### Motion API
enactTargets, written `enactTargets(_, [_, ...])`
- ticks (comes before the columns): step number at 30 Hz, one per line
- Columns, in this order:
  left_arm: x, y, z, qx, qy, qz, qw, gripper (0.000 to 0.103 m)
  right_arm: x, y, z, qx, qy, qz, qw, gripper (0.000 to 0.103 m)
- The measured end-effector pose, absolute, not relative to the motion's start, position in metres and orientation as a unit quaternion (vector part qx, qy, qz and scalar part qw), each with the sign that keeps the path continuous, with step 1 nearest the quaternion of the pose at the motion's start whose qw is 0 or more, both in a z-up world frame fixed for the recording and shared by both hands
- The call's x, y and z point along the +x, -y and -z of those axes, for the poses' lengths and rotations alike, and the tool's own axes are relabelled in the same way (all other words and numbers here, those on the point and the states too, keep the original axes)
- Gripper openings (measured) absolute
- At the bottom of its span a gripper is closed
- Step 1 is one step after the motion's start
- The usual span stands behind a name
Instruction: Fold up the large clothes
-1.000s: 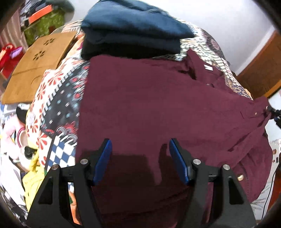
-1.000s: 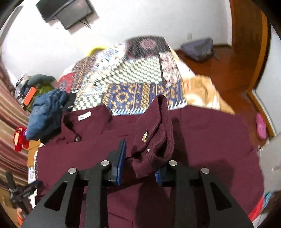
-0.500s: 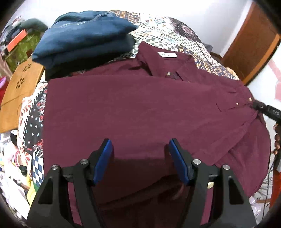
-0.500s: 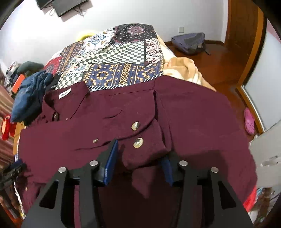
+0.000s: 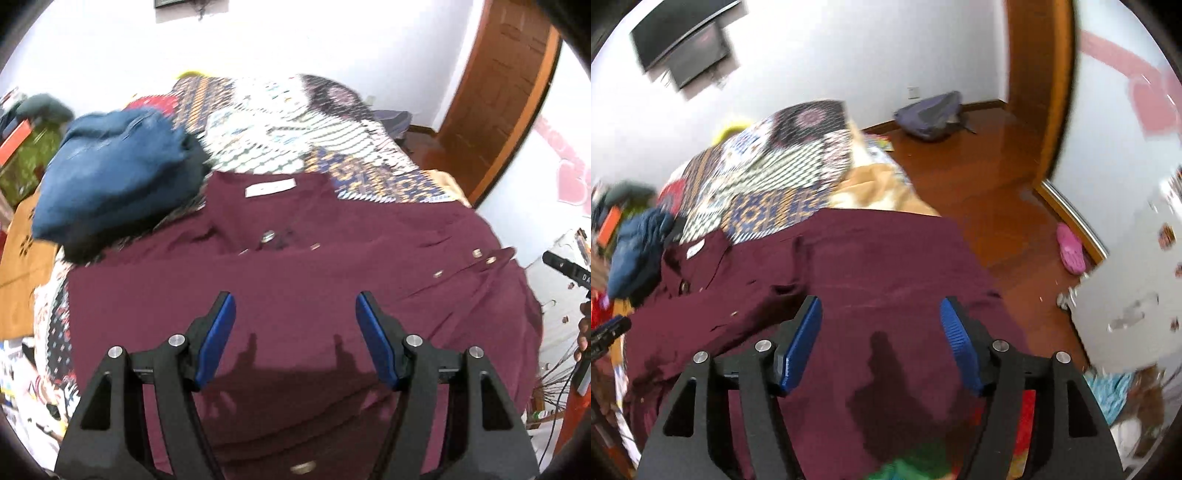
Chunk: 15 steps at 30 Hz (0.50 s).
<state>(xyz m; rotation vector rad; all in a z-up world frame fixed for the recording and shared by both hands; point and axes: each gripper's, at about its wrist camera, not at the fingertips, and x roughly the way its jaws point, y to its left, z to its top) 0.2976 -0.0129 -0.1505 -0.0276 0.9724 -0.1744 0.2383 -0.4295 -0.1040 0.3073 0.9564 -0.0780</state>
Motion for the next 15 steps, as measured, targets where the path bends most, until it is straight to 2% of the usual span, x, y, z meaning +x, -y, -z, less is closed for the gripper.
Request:
enactTargets(6, [0.308,0.057,0.15,-0.009,-0.465,0.121,0.877,0.067,0.222,0.477,0.139,0.226,-0.485,0.075,0.841,0.064])
enactTargets(15, [0.311,0.096,0.178,-0.004,-0.494,0.148,0.857,0.068,0.223,0.498,0.194,0.308,-0.518,0.075,0.794,0.064])
